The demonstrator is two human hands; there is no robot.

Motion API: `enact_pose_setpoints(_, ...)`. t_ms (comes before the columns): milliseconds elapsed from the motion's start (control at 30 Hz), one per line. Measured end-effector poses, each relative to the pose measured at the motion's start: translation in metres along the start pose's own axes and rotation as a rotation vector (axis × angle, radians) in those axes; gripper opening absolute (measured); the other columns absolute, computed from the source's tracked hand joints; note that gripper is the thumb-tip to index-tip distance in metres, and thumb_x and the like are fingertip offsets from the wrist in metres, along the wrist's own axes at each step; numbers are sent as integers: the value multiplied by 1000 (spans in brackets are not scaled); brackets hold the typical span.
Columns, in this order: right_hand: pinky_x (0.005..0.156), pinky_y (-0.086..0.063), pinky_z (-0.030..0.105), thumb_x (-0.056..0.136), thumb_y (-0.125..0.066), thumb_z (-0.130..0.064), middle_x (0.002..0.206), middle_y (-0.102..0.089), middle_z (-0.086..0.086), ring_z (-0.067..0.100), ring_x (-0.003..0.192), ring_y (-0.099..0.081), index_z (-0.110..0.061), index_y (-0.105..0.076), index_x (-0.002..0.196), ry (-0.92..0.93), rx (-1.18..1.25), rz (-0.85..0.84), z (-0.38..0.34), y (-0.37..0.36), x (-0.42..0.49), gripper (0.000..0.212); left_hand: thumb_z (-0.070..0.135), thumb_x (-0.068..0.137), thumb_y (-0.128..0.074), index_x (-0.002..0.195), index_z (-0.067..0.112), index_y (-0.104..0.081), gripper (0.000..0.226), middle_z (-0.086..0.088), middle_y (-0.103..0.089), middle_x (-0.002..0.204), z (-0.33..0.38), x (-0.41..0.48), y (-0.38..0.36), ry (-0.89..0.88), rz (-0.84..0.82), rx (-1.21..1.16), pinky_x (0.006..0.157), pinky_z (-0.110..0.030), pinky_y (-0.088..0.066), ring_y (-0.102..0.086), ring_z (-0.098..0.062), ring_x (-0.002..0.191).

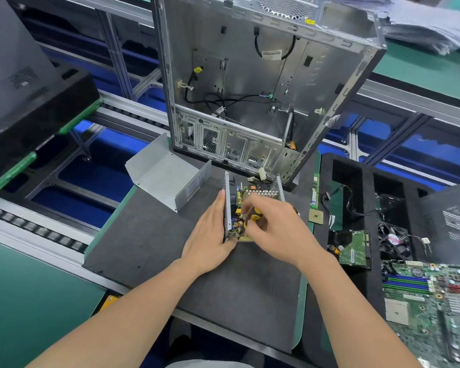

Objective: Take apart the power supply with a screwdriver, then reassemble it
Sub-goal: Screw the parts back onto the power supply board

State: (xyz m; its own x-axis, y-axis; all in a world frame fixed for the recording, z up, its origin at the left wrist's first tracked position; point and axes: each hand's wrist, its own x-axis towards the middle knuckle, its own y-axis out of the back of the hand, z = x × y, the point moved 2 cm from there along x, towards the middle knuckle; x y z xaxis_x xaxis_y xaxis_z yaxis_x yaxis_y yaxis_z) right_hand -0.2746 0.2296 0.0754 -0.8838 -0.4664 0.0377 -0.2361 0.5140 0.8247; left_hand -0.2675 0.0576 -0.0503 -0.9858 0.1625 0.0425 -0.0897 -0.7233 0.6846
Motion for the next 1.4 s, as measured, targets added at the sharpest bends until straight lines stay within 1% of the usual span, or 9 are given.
enact_pose_setpoints(100,61,-48,31,94,-64,-27,77,-66,-10,8,68,-58,-27,-59,99,-53,-85,-15,2,4,6,6,38,85,-69,161,41,19,116,13,-6,173,0,1,-1,8,-1,1,126,-36,-25,-16,-8,157)
enact_pose_setpoints(400,56,-32,36,100,-48,-66,57,-39,-4,31,65,-47,-21,-44,69,-221,-539,14,-15,4,21,55,32,84,-70,160,42,20,118,14,-8,172,0,0,-1,24,-3,5,125,-32,-24,-19,-9,156)
enact_pose_setpoints(567,72,-49,40,96,-56,-34,102,-52,-6,23,87,-56,-26,-50,104,-48,-186,-142,-15,11,15,13,34,85,-68,162,38,18,115,10,-11,173,1,0,0,9,-3,14,126,-39,-27,-17,-9,157)
enact_pose_setpoints(667,79,-47,37,97,-55,-16,102,-53,-10,14,90,-51,-24,-51,109,57,-152,-225,-12,17,15,15,34,85,-67,162,38,17,114,10,-11,173,2,0,1,7,-4,11,126,-40,-28,-17,-9,157)
enact_pose_setpoints(767,71,-38,31,101,-61,-23,89,-57,-8,13,81,-48,-18,-57,104,86,-219,-180,-11,21,19,7,35,84,-67,161,40,18,115,11,-11,172,2,-1,0,17,-4,14,126,-38,-27,-19,-11,157)
enact_pose_setpoints(1033,58,-34,37,104,-45,-63,64,-45,-3,33,75,-61,-23,-46,90,-105,-493,-53,-21,5,22,43,31,87,-67,161,41,19,115,26,4,169,1,-1,-1,24,-10,15,126,-35,-26,-17,-10,156)
enact_pose_setpoints(1200,68,-51,45,101,-49,-33,105,-43,-6,27,82,-59,-27,-46,105,92,-277,-255,-26,14,16,8,31,88,-65,163,36,14,109,16,-1,173,3,-1,1,-2,-8,3,126,-34,-24,-12,-5,157)
enact_pose_setpoints(1300,80,-50,46,99,-53,-16,108,-51,-2,26,93,-59,-19,-54,109,146,-278,-343,-24,18,18,11,30,86,-66,161,41,19,113,14,-4,173,4,-1,1,7,-4,12,125,-31,-22,-13,-6,157)
enact_pose_setpoints(1400,80,-49,41,103,-58,-28,100,-62,1,25,97,-61,-16,-61,105,46,-303,-258,-21,22,22,12,29,85,-68,162,38,17,115,13,-6,173,2,-1,0,13,-8,17,126,-32,-23,-15,-9,157)
